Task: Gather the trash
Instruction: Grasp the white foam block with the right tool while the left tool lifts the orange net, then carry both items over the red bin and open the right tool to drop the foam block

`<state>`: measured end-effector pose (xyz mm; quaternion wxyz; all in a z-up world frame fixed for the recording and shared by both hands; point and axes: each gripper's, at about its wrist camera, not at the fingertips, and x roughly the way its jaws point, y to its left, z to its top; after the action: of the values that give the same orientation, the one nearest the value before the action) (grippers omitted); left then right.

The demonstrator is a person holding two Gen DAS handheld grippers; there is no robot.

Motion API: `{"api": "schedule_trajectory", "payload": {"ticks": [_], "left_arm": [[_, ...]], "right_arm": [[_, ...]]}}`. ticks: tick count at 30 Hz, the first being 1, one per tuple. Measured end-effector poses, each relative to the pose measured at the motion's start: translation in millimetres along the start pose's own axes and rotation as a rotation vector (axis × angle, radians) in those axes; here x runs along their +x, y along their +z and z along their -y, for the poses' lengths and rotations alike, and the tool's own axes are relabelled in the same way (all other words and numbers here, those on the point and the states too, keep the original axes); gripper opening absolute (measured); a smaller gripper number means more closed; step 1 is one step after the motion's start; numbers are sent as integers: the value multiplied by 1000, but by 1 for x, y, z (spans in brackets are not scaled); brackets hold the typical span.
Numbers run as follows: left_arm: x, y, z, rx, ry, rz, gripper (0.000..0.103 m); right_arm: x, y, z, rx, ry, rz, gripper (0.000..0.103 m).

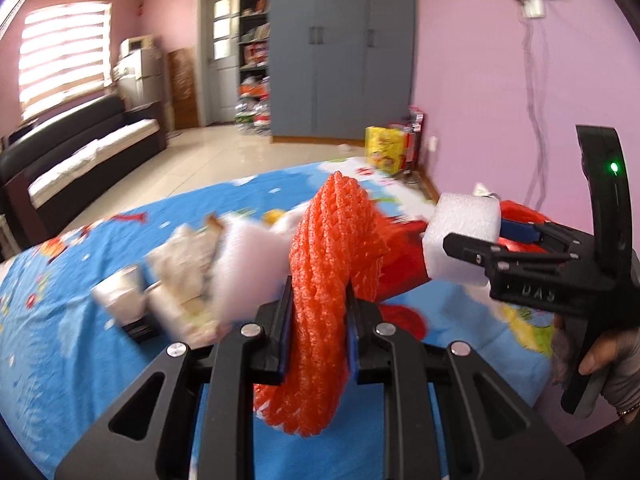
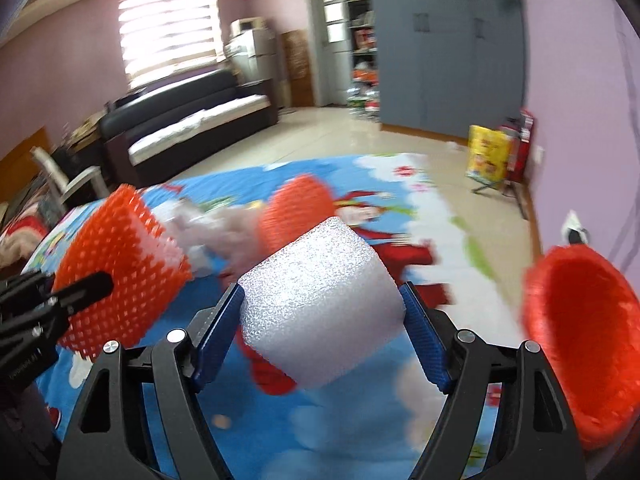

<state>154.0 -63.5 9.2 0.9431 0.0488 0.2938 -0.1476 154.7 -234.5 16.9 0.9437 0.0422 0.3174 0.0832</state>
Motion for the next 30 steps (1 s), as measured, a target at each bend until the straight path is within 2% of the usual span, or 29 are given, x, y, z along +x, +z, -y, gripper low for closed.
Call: {"api": "schedule_trajectory", "payload": {"ticks": [3,5,9,11,15,19,26,30], "left_arm": [[10,8,28,46,-26,15,21],[18,13,44,55,-57,21,21],[36,26,76,47,-156,44,21],[49,34,93,57,-182,56,21],[80,48,126,36,-301,59,21],[102,54,160,63,-335,39,21],[137,67,218,66,-432,14,21],[154,66,243,100,-436,-8,22]], "right_arm": [[-12,3,31,48,-41,21,74],[-25,0,52,68,-98,41,74],[-45,-9,86,121,-180,54,74],[-54,-15,105,131,-253,59,74],[-69,-27,140,146,-369,79,74],[-85,-37,175,202,-452,112,75],[-84,-41,214,247,-502,109,75],[-74,-41,226,230,-525,83,76]]}}
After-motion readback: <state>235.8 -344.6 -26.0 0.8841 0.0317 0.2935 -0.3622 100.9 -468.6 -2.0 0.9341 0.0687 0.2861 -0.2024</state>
